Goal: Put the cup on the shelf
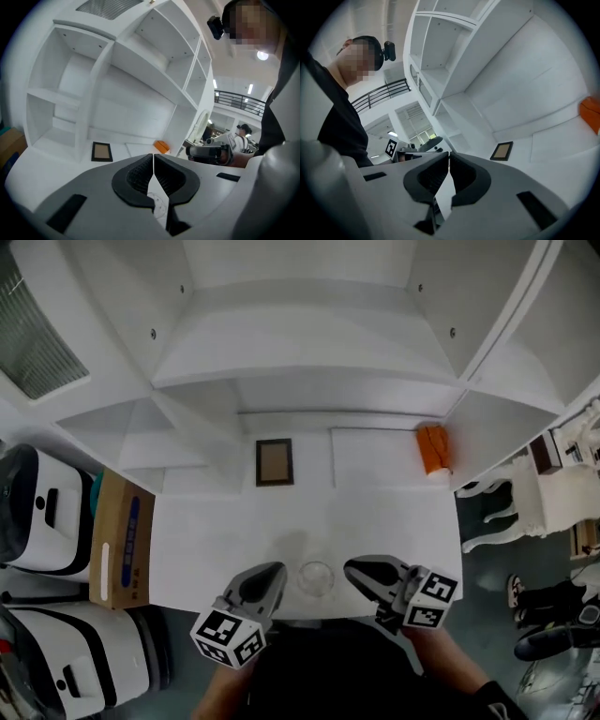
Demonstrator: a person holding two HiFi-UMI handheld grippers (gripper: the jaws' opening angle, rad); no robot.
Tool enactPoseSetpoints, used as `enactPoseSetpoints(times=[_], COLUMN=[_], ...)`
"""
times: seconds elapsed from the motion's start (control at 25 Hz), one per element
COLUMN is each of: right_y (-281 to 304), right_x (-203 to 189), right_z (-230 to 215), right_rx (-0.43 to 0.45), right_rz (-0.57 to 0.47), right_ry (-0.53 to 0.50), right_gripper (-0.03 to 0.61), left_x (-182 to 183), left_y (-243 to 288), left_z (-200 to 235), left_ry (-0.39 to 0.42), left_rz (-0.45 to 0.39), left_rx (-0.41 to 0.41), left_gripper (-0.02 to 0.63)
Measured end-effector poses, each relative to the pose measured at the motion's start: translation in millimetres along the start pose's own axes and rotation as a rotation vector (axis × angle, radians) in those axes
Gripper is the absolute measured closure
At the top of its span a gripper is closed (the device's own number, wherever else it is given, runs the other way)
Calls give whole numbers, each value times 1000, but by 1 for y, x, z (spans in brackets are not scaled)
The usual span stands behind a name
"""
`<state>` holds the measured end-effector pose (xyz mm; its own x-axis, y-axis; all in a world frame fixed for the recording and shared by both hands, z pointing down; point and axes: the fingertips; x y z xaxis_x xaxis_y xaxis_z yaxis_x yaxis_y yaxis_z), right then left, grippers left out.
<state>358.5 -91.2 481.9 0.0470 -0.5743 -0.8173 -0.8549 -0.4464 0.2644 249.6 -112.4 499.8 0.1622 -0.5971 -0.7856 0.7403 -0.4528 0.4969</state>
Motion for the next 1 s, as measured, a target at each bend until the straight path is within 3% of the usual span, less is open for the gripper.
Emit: enactPoseSetpoints(times=[0.2,0.4,0.64,1.0], right_y=[0,2,11,12], right_x=[-24,-38,-47,-99], right_z=[11,19,23,19], right_rx=[135,188,167,69], right_rz=[90,117,54,81], right_ry=[-17,-12,70,89], right_gripper=[560,561,560,560], left_x=[-21,-40,-66,-90], left_y=[-1,-15,-36,-28], left_z=[-10,-28,-29,-33], left_ry=[-66,-88,-66,-83], left_rz=[-15,-28,0,33], left_rx=[87,96,80,8], left_gripper=[594,595,595,595])
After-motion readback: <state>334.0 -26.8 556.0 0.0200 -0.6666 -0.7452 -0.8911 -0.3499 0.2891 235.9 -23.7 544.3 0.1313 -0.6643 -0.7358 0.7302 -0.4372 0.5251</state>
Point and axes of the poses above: the fingertips, and each gripper's own axes: y forward along the fingers, z to its left, x out of its top, and after that the axes turned 11 degrees about z, right-handed
